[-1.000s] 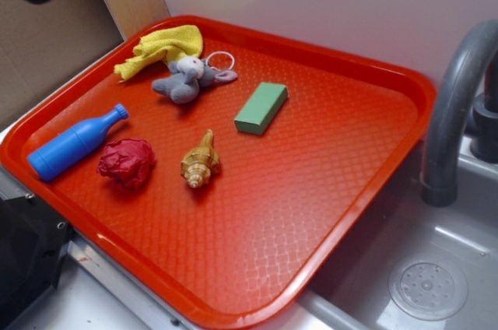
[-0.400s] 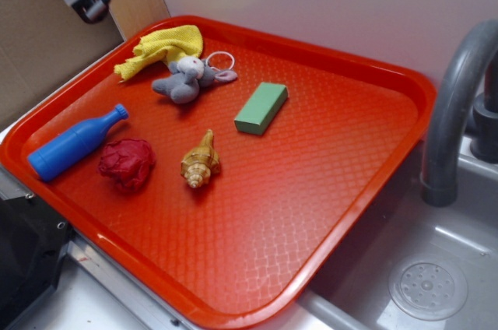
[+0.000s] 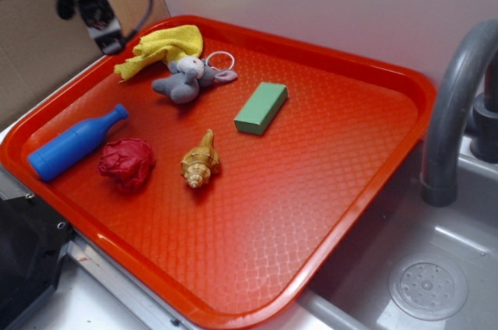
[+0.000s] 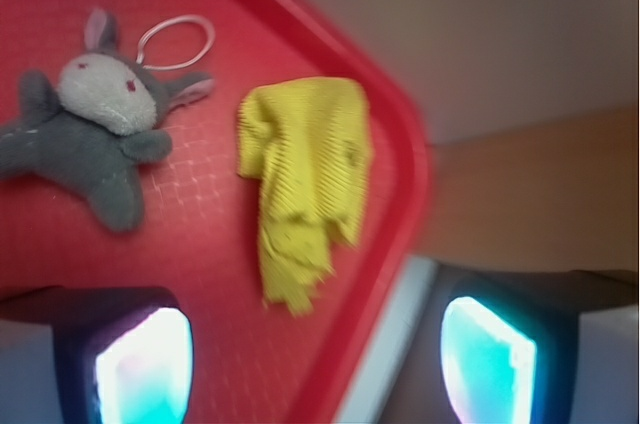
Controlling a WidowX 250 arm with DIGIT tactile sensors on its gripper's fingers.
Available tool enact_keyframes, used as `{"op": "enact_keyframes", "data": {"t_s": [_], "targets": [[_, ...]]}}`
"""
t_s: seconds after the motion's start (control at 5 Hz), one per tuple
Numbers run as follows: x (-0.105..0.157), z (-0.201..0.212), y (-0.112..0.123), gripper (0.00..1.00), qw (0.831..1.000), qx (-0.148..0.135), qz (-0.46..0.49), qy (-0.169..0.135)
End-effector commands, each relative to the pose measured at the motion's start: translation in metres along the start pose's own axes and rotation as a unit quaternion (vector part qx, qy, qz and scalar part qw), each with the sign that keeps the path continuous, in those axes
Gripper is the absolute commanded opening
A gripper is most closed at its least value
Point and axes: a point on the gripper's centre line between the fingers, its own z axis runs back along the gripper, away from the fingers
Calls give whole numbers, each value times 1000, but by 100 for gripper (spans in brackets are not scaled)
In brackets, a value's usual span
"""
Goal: Grab the yellow cloth.
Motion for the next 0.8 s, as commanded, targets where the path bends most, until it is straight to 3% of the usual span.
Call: {"op": "enact_keyframes", "data": {"t_s": [0.0,0.4,0.6], "targets": [[37,-36,24,100,999,-28,40,19],[43,-58,16,100,997,-31,24,67],[43,-76,-4,79,989,-101,10,107]]}}
